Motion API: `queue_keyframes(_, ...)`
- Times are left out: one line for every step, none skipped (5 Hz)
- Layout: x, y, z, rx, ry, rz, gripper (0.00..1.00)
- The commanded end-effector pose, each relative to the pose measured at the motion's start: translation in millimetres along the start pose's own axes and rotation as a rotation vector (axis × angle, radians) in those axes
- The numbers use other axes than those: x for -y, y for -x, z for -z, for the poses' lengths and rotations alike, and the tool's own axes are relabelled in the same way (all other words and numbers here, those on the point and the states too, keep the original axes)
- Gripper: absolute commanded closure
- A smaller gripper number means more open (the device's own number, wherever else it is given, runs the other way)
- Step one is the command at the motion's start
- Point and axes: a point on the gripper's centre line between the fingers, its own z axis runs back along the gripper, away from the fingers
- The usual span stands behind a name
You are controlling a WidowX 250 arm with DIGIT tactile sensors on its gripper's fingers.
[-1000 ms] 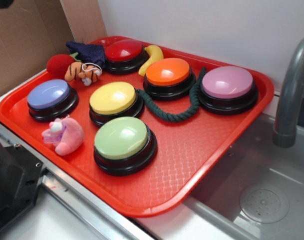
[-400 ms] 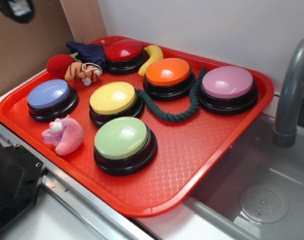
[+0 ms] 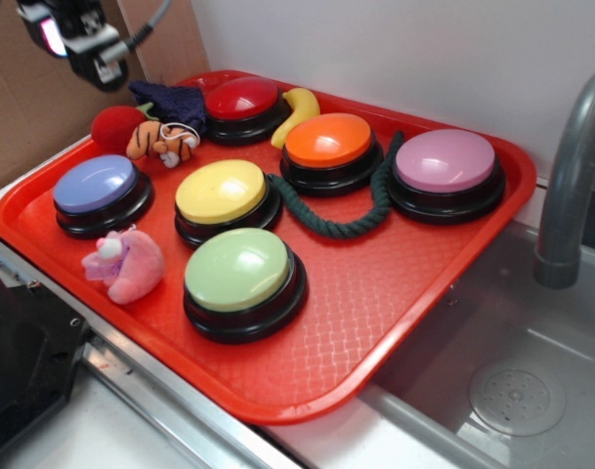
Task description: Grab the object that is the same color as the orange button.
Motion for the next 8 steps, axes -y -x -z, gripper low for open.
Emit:
queue_keyframes(-29, -51, 60, 0.140, -0.023, 0.088, 0.00)
queue_keyframes(-32, -62, 84, 0.159, 0.011, 0.143, 0.00)
queue_keyframes(-36, -66, 102, 0.122, -0.002, 0.171, 0.00)
queue_keyframes(-35, -67, 111, 0.084, -0.019, 0.173, 0.61)
queue_keyframes(-32, -67, 112, 0.082, -0.001, 0.214, 1.00)
queue_keyframes(-31, -65, 111, 0.070, 0.005, 0.203, 1.00)
queue_keyframes(-29, -63, 86, 0.034, 0.025, 0.139, 1.00)
queue_keyframes(-21, -57, 45, 0.017, 0.047, 0.024, 1.00)
